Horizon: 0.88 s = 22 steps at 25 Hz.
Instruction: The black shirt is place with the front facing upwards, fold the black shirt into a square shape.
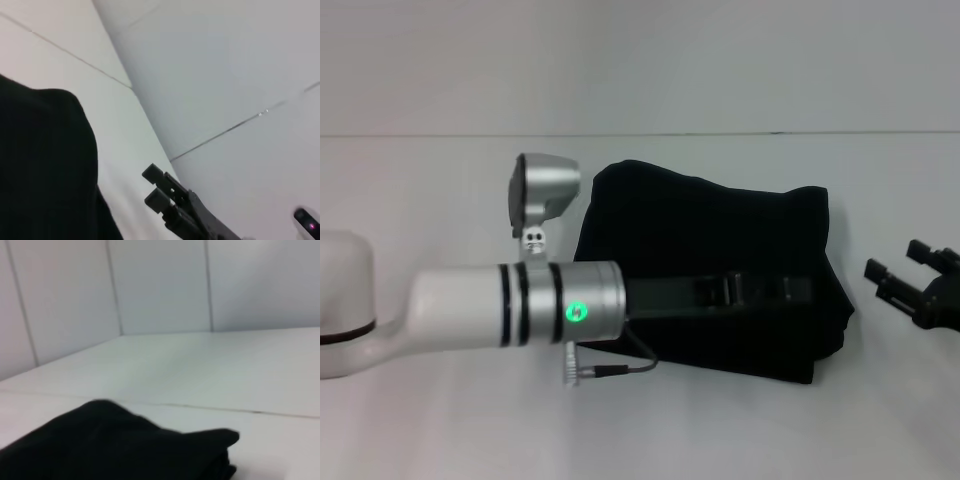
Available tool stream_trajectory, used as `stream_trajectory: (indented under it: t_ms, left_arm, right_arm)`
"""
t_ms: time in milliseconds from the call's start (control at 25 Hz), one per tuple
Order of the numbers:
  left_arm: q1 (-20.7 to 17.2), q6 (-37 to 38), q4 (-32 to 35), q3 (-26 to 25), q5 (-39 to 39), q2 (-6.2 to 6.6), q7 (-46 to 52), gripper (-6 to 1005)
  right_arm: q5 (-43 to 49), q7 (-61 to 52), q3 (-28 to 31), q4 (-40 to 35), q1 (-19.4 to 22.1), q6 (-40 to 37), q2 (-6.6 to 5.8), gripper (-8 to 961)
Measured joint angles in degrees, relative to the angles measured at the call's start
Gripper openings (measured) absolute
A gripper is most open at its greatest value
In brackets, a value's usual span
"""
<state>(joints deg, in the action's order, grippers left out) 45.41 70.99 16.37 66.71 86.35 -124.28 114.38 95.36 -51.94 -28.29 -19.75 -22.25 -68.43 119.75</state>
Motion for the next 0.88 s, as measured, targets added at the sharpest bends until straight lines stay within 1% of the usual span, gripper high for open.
stream_trajectory:
  t_ms: [80,200,280,360,400,560,680,800,880]
  left_arm:
    - [-2.2,1.46,2.3,-0.1,0.39,0.47,-2.47,312]
    - [-7.17,1.97,7.66,-0.86,0.08,1.05,-4.96,398]
    - [-11.16,1.71,11.08,-3.47,-0.32,1.59,-5.44,456]
    - [-12.96,1.45,11.45,-7.35,-0.14,2.3,-5.35,514]
    - [-13.56,1.3,11.12,-9.07,-0.02,2.68,-5.26,563]
    - [-15.0,-0.77,8.19,-14.85,0.14,4.0,-4.99,758]
    - [-15.64,-2.28,7.09,-16.7,-0.02,4.3,-4.99,849]
    - [-15.94,-3.46,7.02,-17.19,-0.16,4.32,-4.98,940]
    - [-15.89,-4.21,7.02,-17.35,-0.02,4.33,-4.92,949]
  right_arm:
    - [0.0,0.23,0.94,0.18,-0.11,-2.29,0.01,761]
    - [0.26,1.28,0.53,0.46,-0.92,-7.03,0.07,761]
    - [0.53,1.93,-1.12,0.61,-2.02,-9.83,0.22,761]
    - [0.6,2.16,-5.35,1.65,-4.21,-10.23,0.37,760]
    - [0.6,2.16,-5.35,1.65,-4.21,-10.23,0.37,760]
    - [0.62,1.91,-9.74,4.79,-7.59,-4.44,0.37,758]
    - [0.6,1.72,-11.61,6.41,-8.94,1.56,0.48,756]
    - [0.39,1.41,-11.65,7.19,-9.28,6.26,0.5,757]
    - [0.2,0.51,-11.37,7.22,-9.3,8.71,0.48,757]
